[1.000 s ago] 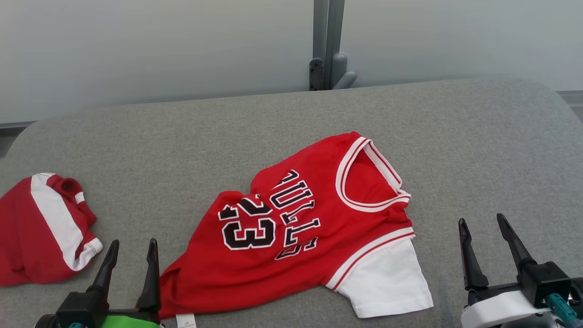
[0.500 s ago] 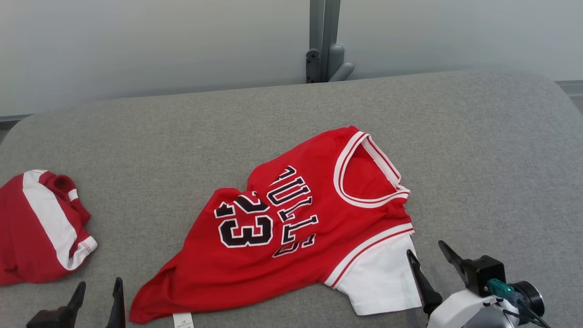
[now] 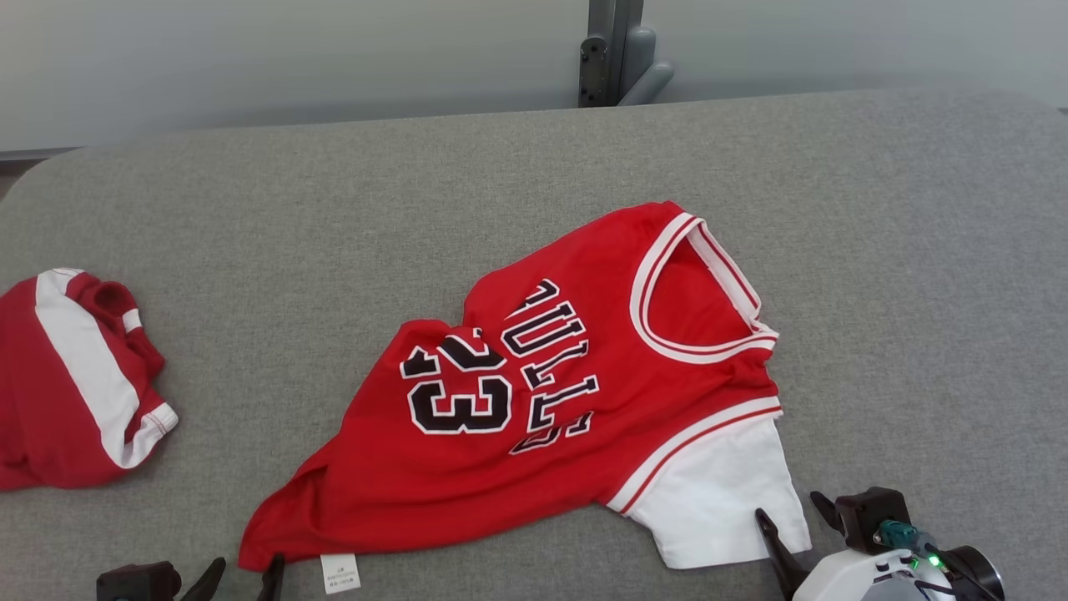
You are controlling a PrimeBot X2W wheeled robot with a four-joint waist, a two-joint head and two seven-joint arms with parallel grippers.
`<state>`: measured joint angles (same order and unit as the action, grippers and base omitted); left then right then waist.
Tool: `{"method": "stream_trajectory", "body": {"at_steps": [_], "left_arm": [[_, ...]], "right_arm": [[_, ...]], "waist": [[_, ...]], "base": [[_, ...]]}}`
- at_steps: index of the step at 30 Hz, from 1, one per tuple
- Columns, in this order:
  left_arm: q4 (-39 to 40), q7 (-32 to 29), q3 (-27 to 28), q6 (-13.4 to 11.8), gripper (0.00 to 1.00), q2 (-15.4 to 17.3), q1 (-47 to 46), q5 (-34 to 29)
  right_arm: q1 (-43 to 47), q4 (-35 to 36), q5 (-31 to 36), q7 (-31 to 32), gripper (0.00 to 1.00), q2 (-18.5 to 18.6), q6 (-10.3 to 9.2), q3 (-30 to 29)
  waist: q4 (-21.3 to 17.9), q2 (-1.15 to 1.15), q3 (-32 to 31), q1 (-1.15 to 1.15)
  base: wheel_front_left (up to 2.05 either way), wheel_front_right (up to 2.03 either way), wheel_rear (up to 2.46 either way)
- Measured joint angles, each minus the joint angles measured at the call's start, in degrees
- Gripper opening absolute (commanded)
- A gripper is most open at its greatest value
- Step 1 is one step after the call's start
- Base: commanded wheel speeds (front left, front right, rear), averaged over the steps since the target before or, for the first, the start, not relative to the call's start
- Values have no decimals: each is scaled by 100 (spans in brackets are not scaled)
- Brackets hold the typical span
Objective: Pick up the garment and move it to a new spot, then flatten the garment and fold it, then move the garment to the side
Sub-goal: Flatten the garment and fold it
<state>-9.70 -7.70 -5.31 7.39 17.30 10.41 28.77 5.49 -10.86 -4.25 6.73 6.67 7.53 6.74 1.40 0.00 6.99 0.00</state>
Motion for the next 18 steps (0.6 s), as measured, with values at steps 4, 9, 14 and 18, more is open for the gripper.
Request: {"method": "stream_trajectory", "body": {"at_steps": [4, 9, 14, 18], "left_arm": [[-49, 21, -111, 0, 100, 34, -138, 120], [-204, 33, -185, 0, 100, 114, -305, 203], [-439, 11, -229, 0, 38, 163, -375, 238], [-510, -22, -371, 0, 0, 230, -430, 303]], "right_arm": [[-81, -59, -8, -8, 100, 13, 0, 41], [-237, -143, -21, -4, 100, 3, 0, 147], [-412, -366, -135, -1, 100, -16, -5, 301], [-532, -547, -232, 35, 89, -5, -9, 420]], "waist": [[5, 0, 111, 0], [-31, 0, 222, 0], [-91, 0, 286, 0], [-97, 0, 314, 0]], "base": [[0, 0, 0], [0, 0, 0], [0, 0, 0], [0, 0, 0]]}}
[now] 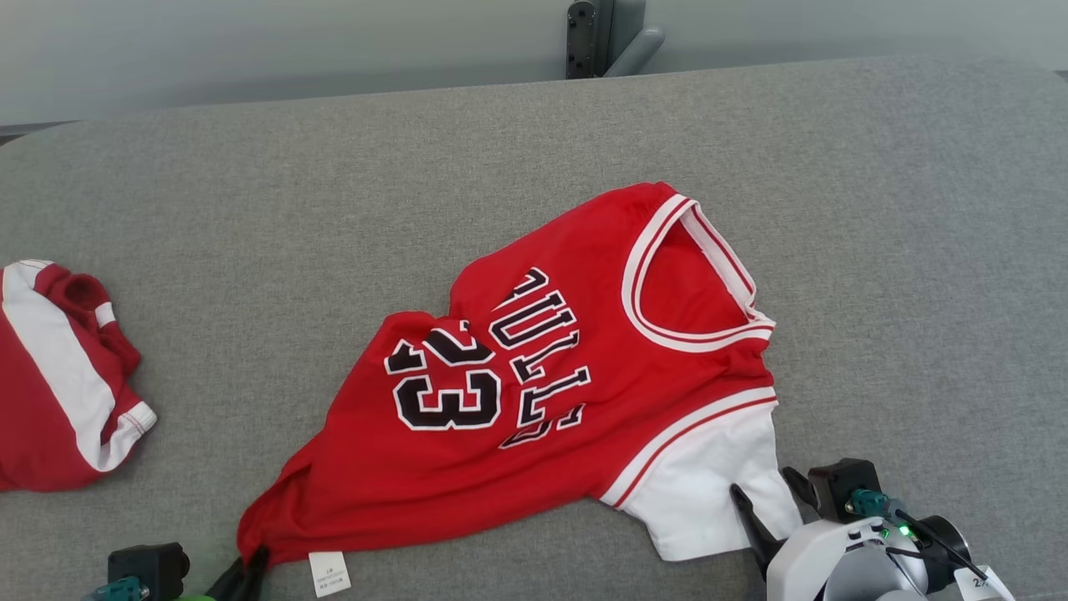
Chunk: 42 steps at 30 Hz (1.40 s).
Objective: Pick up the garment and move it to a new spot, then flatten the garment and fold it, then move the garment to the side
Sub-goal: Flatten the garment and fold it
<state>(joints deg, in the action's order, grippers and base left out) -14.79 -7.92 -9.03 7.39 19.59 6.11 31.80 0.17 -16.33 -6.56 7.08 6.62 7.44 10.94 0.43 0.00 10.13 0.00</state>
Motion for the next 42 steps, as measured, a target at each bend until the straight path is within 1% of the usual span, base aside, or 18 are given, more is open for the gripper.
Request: {"method": "stream_trajectory", "body": {"at_steps": [1, 2, 3, 8, 10, 12, 13, 17, 19, 23, 27, 29, 31, 34, 36, 38, 39, 42], "left_arm": [[-5, 0, -47, 0, 0, 2, -5, 18], [1, -2, -125, 0, 0, 18, -13, 65], [5, -7, -186, -1, 0, 48, -20, 103], [202, -59, -449, -1, 0, 162, 37, 475], [465, -67, -524, 0, 0, 180, 99, 778], [824, -67, -545, 0, 0, 254, 181, 993], [1037, -64, -531, 0, 0, 316, 218, 1169], [2232, -33, -397, 0, 0, 469, 346, 1883], [2860, -25, -267, 0, 0, 650, 398, 2143], [4043, -110, -112, 0, 0, 892, 313, 2673], [4819, -270, 94, 0, 0, 1096, -312, 3229], [4930, -392, 242, 0, 0, 1229, -847, 3393], [4901, -515, 331, -1, 0, 1271, -1501, 3641], [4541, -833, 315, -78, 0, 1365, -2736, 3757], [4146, -1094, 141, -165, 0, 1402, -3632, 3712], [3698, -1312, -78, -245, 0, 1376, -4447, 3544], [3400, -1381, -171, -293, 0, 1329, -4877, 3449], [2428, -1452, -477, -391, 0, 1025, -6150, 3058]], "right_arm": [[-32, -40, -53, 15, 56, 15, -7, 44], [-51, -62, -89, 15, 26, 26, -8, 74], [-63, -87, -127, 16, 0, 37, -9, 102], [-108, -62, -456, 21, 0, 85, 2, 325], [-87, 107, -637, 14, 0, 140, 3, 296], [-20, 427, -834, 13, 0, 157, 3, 227], [15, 656, -979, 16, 0, 170, 3, 188], [220, 1956, -1847, 109, 0, 222, 3, -170], [281, 2730, -2337, 216, 0, 276, 2, -439], [195, 3945, -3080, 453, 0, 344, 3, -1004], [-357, 4498, -3522, 706, 0, 357, 2, -1669], [-847, 4582, -3679, 859, 0, 366, 3, -1945], [-1439, 4540, -3655, 1022, 0, 461, 2, -2154], [-2496, 4147, -3602, 1273, 0, 555, 2, -2354], [-3275, 3772, -3519, 1434, 0, 582, 2, -2371], [-3983, 3382, -3341, 1573, 0, 658, 3, -2326], [-4353, 3138, -3279, 1611, 0, 636, 3, -2336], [-5467, 2408, -2978, 1655, 0, 532, 2, -2276]], "waist": [[8, 0, 2, 0], [13, 0, 2, 0], [17, 0, 0, 0], [9, 0, -41, 0], [-1, 0, -64, 0], [-17, 0, -90, 0], [-27, 0, -105, 0], [-78, 0, -161, 0], [-121, 0, -181, 0], [-215, 0, -172, 0], [-275, 0, -68, 0], [-294, 0, 31, 0], [-311, 0, 145, 0], [-333, 0, 358, 0], [-341, 0, 525, 1], [-343, 0, 692, 1], [-343, 0, 782, 1], [-334, 0, 1078, 1]], "base": [[0, 0, 0], [0, 0, 0], [0, 0, 0], [0, 0, 0], [0, 0, 0], [0, 0, 0], [0, 0, 0], [0, 0, 0], [0, 0, 0], [0, 0, 0], [0, 0, 0], [0, 0, 0], [0, 0, 0], [0, 0, 0], [0, 0, 0], [0, 0, 0], [0, 0, 0], [0, 0, 0]]}}
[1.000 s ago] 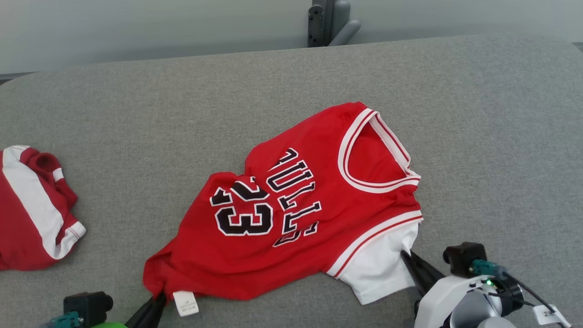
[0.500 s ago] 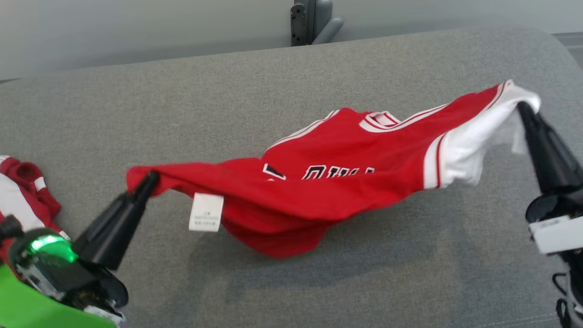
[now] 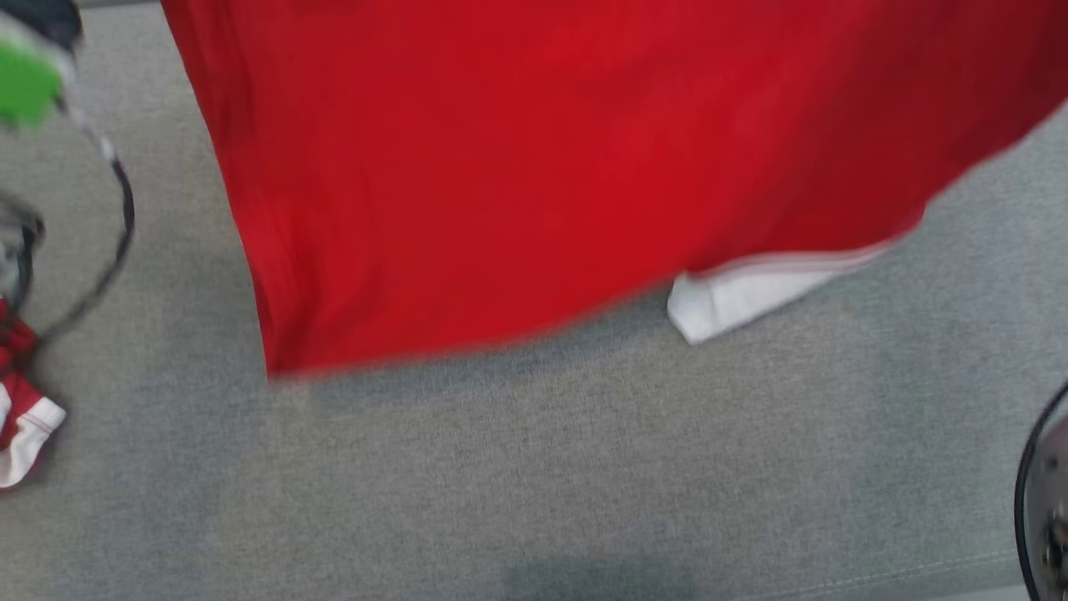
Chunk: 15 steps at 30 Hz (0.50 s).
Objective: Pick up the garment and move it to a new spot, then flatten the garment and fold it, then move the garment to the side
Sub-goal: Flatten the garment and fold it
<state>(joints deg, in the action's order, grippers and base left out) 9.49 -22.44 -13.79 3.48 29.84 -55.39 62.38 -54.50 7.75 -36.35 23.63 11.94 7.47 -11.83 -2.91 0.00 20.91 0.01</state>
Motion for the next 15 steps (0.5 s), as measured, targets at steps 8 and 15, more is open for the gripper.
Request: {"method": "stream_trajectory", "body": {"at_steps": [8, 15], "left_arm": [[-2816, 1189, -196, -138, 0, -797, -2601, -1137], [-4517, 3194, -389, 114, 0, -1057, -3592, -2107]], "right_arm": [[-2620, -1963, 868, -901, 0, -485, 1, 55], [-3526, -3187, 1085, -2242, 0, -612, 1, 498]], "waist": [[11, 0, 754, 1], [-62, 0, 1305, 0]], "base": [[0, 0, 0], [0, 0, 0]]}}
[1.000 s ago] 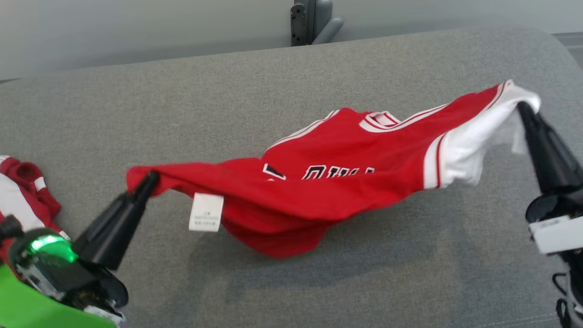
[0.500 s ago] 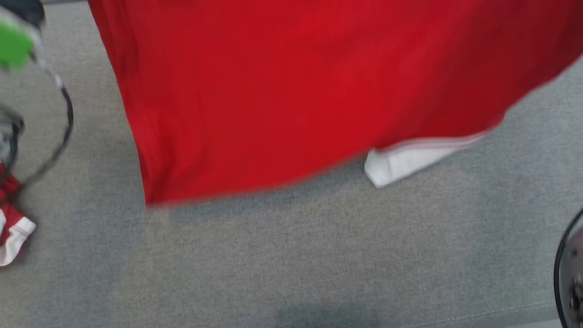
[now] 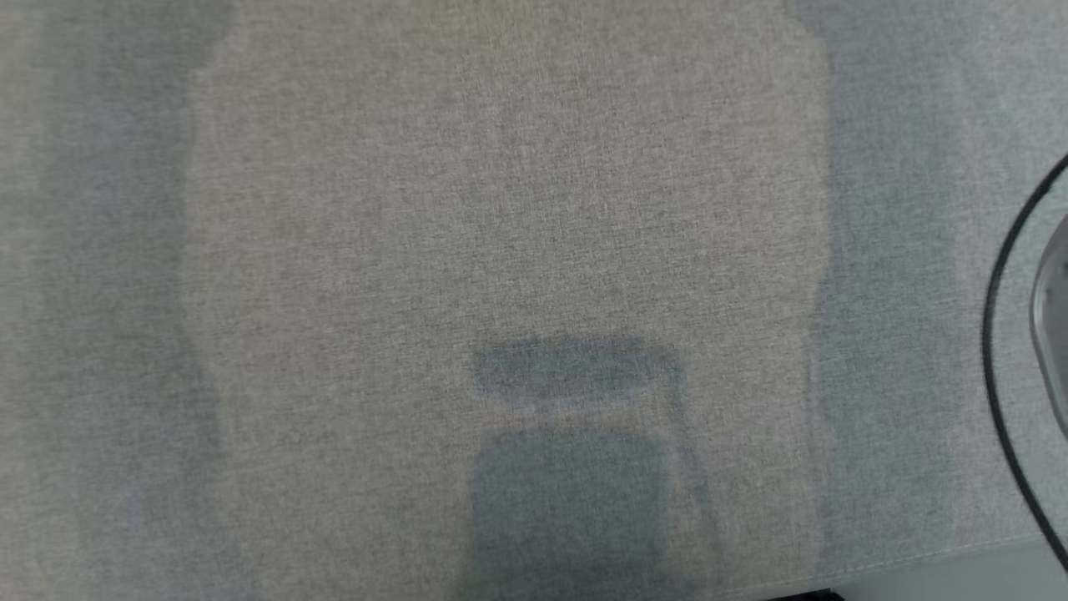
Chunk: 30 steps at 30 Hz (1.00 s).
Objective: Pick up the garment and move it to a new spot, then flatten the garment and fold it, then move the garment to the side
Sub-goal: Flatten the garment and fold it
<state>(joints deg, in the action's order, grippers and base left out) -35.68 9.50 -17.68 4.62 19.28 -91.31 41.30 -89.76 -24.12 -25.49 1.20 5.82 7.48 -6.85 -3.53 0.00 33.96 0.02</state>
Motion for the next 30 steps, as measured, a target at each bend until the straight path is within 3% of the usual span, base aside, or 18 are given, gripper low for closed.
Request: {"method": "stream_trajectory", "body": {"at_steps": [4, 8, 14, 18, 22, 30], "left_arm": [[-621, 399, -216, 203, 0, -103, 312, -110], [-754, 502, -455, 269, 0, -88, 1241, 57], [100, 545, -576, 286, 0, 287, 2970, 672], [817, 546, -512, 287, 0, 519, 4518, 672], [1673, 547, -363, -67, 0, 627, 6054, 534], [3333, 547, -469, -1049, 0, 422, 9058, 787]], "right_arm": [[654, -204, -425, -368, 0, 158, 0, 511], [1899, 80, -1046, -673, 0, 480, 0, 923], [4153, 1093, -1746, -1044, 0, 1004, 4, 1200], [5673, 1661, -1974, -1139, 0, 1166, 5, 1311], [6917, 2179, -2076, -1123, 0, 1218, 8, 1166], [9214, 2607, -2049, -842, 0, 1033, 8, 626]], "waist": [[-62, 0, 183, 0], [-119, 0, 241, 0], [-102, 0, 64, -1], [-79, 0, -215, -2], [-65, 0, -642, -2], [-39, 0, -1601, -2]], "base": [[0, 0, 0], [0, 0, 0], [0, 0, 0], [0, 0, 0], [0, 0, 0], [0, 0, 0]]}}
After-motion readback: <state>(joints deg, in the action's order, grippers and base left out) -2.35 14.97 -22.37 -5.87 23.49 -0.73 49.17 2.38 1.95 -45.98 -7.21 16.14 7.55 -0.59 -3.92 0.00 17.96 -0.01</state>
